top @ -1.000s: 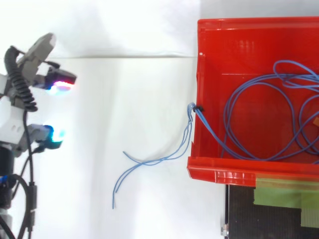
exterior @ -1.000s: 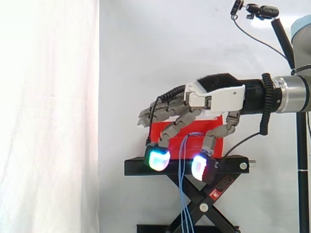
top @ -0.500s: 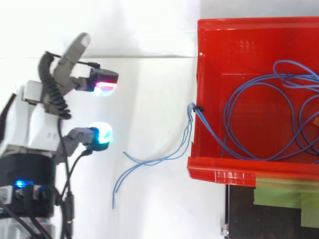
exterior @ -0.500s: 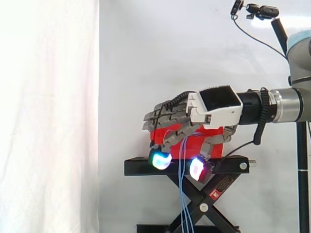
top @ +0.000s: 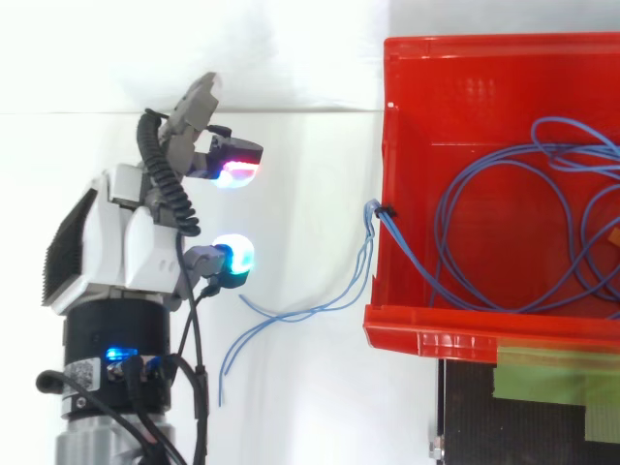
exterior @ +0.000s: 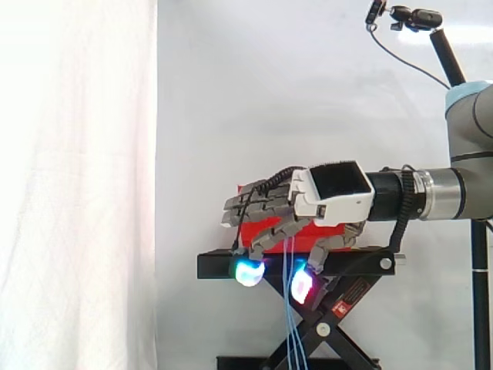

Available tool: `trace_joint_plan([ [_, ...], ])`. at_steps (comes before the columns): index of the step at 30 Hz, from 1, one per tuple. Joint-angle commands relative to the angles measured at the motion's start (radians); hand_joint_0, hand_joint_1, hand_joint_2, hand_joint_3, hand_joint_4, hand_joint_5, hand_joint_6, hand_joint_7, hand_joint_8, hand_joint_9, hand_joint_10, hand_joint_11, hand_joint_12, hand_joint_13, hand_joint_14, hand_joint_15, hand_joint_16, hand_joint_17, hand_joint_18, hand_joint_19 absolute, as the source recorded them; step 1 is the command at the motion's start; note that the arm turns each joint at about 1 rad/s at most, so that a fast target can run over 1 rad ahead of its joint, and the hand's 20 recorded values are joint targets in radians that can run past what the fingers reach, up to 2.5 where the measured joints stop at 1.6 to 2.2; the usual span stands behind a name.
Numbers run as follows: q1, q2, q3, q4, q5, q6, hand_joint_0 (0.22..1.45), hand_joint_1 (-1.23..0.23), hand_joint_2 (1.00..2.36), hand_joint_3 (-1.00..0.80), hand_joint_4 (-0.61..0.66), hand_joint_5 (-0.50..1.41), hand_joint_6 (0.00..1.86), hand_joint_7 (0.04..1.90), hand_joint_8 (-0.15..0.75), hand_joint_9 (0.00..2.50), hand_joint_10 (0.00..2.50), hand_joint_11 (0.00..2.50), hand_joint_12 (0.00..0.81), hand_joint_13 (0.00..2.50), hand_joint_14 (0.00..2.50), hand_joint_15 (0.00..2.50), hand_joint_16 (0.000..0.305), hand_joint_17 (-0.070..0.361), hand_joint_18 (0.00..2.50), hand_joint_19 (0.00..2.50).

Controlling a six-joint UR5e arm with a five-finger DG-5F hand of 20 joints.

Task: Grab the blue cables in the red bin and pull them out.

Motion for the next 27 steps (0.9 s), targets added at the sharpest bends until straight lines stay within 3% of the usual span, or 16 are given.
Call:
trace_joint_plan([
  [1,-0.010,-0.010,0.000,0.016,-0.010,-0.005,0.73,-1.00,1.00,-1.00,0.06,0.64,0.03,0.75,0.214,0.39,0.00,0.15,0.340,0.35,0.00,0.12,0.050,0.113,0.29,0.24],
  [5,-0.027,-0.008,0.000,0.010,-0.019,-0.037,0.73,-1.00,1.00,-1.00,0.06,0.60,0.12,0.71,0.213,0.38,0.01,0.15,0.340,0.35,0.00,0.12,0.050,0.114,0.29,0.23],
  [18,-0.071,-0.008,0.000,0.007,-0.074,-0.120,0.73,-1.00,1.00,-1.00,0.06,0.61,0.11,0.71,0.211,0.38,0.01,0.17,0.341,0.35,0.00,0.13,0.051,0.114,0.29,0.23],
  [27,-0.094,-0.008,0.000,0.001,-0.102,-0.132,0.74,-1.00,1.00,-1.00,0.06,0.63,0.09,0.72,0.214,0.40,0.01,0.17,0.341,0.35,0.00,0.12,0.050,0.113,0.29,0.24],
])
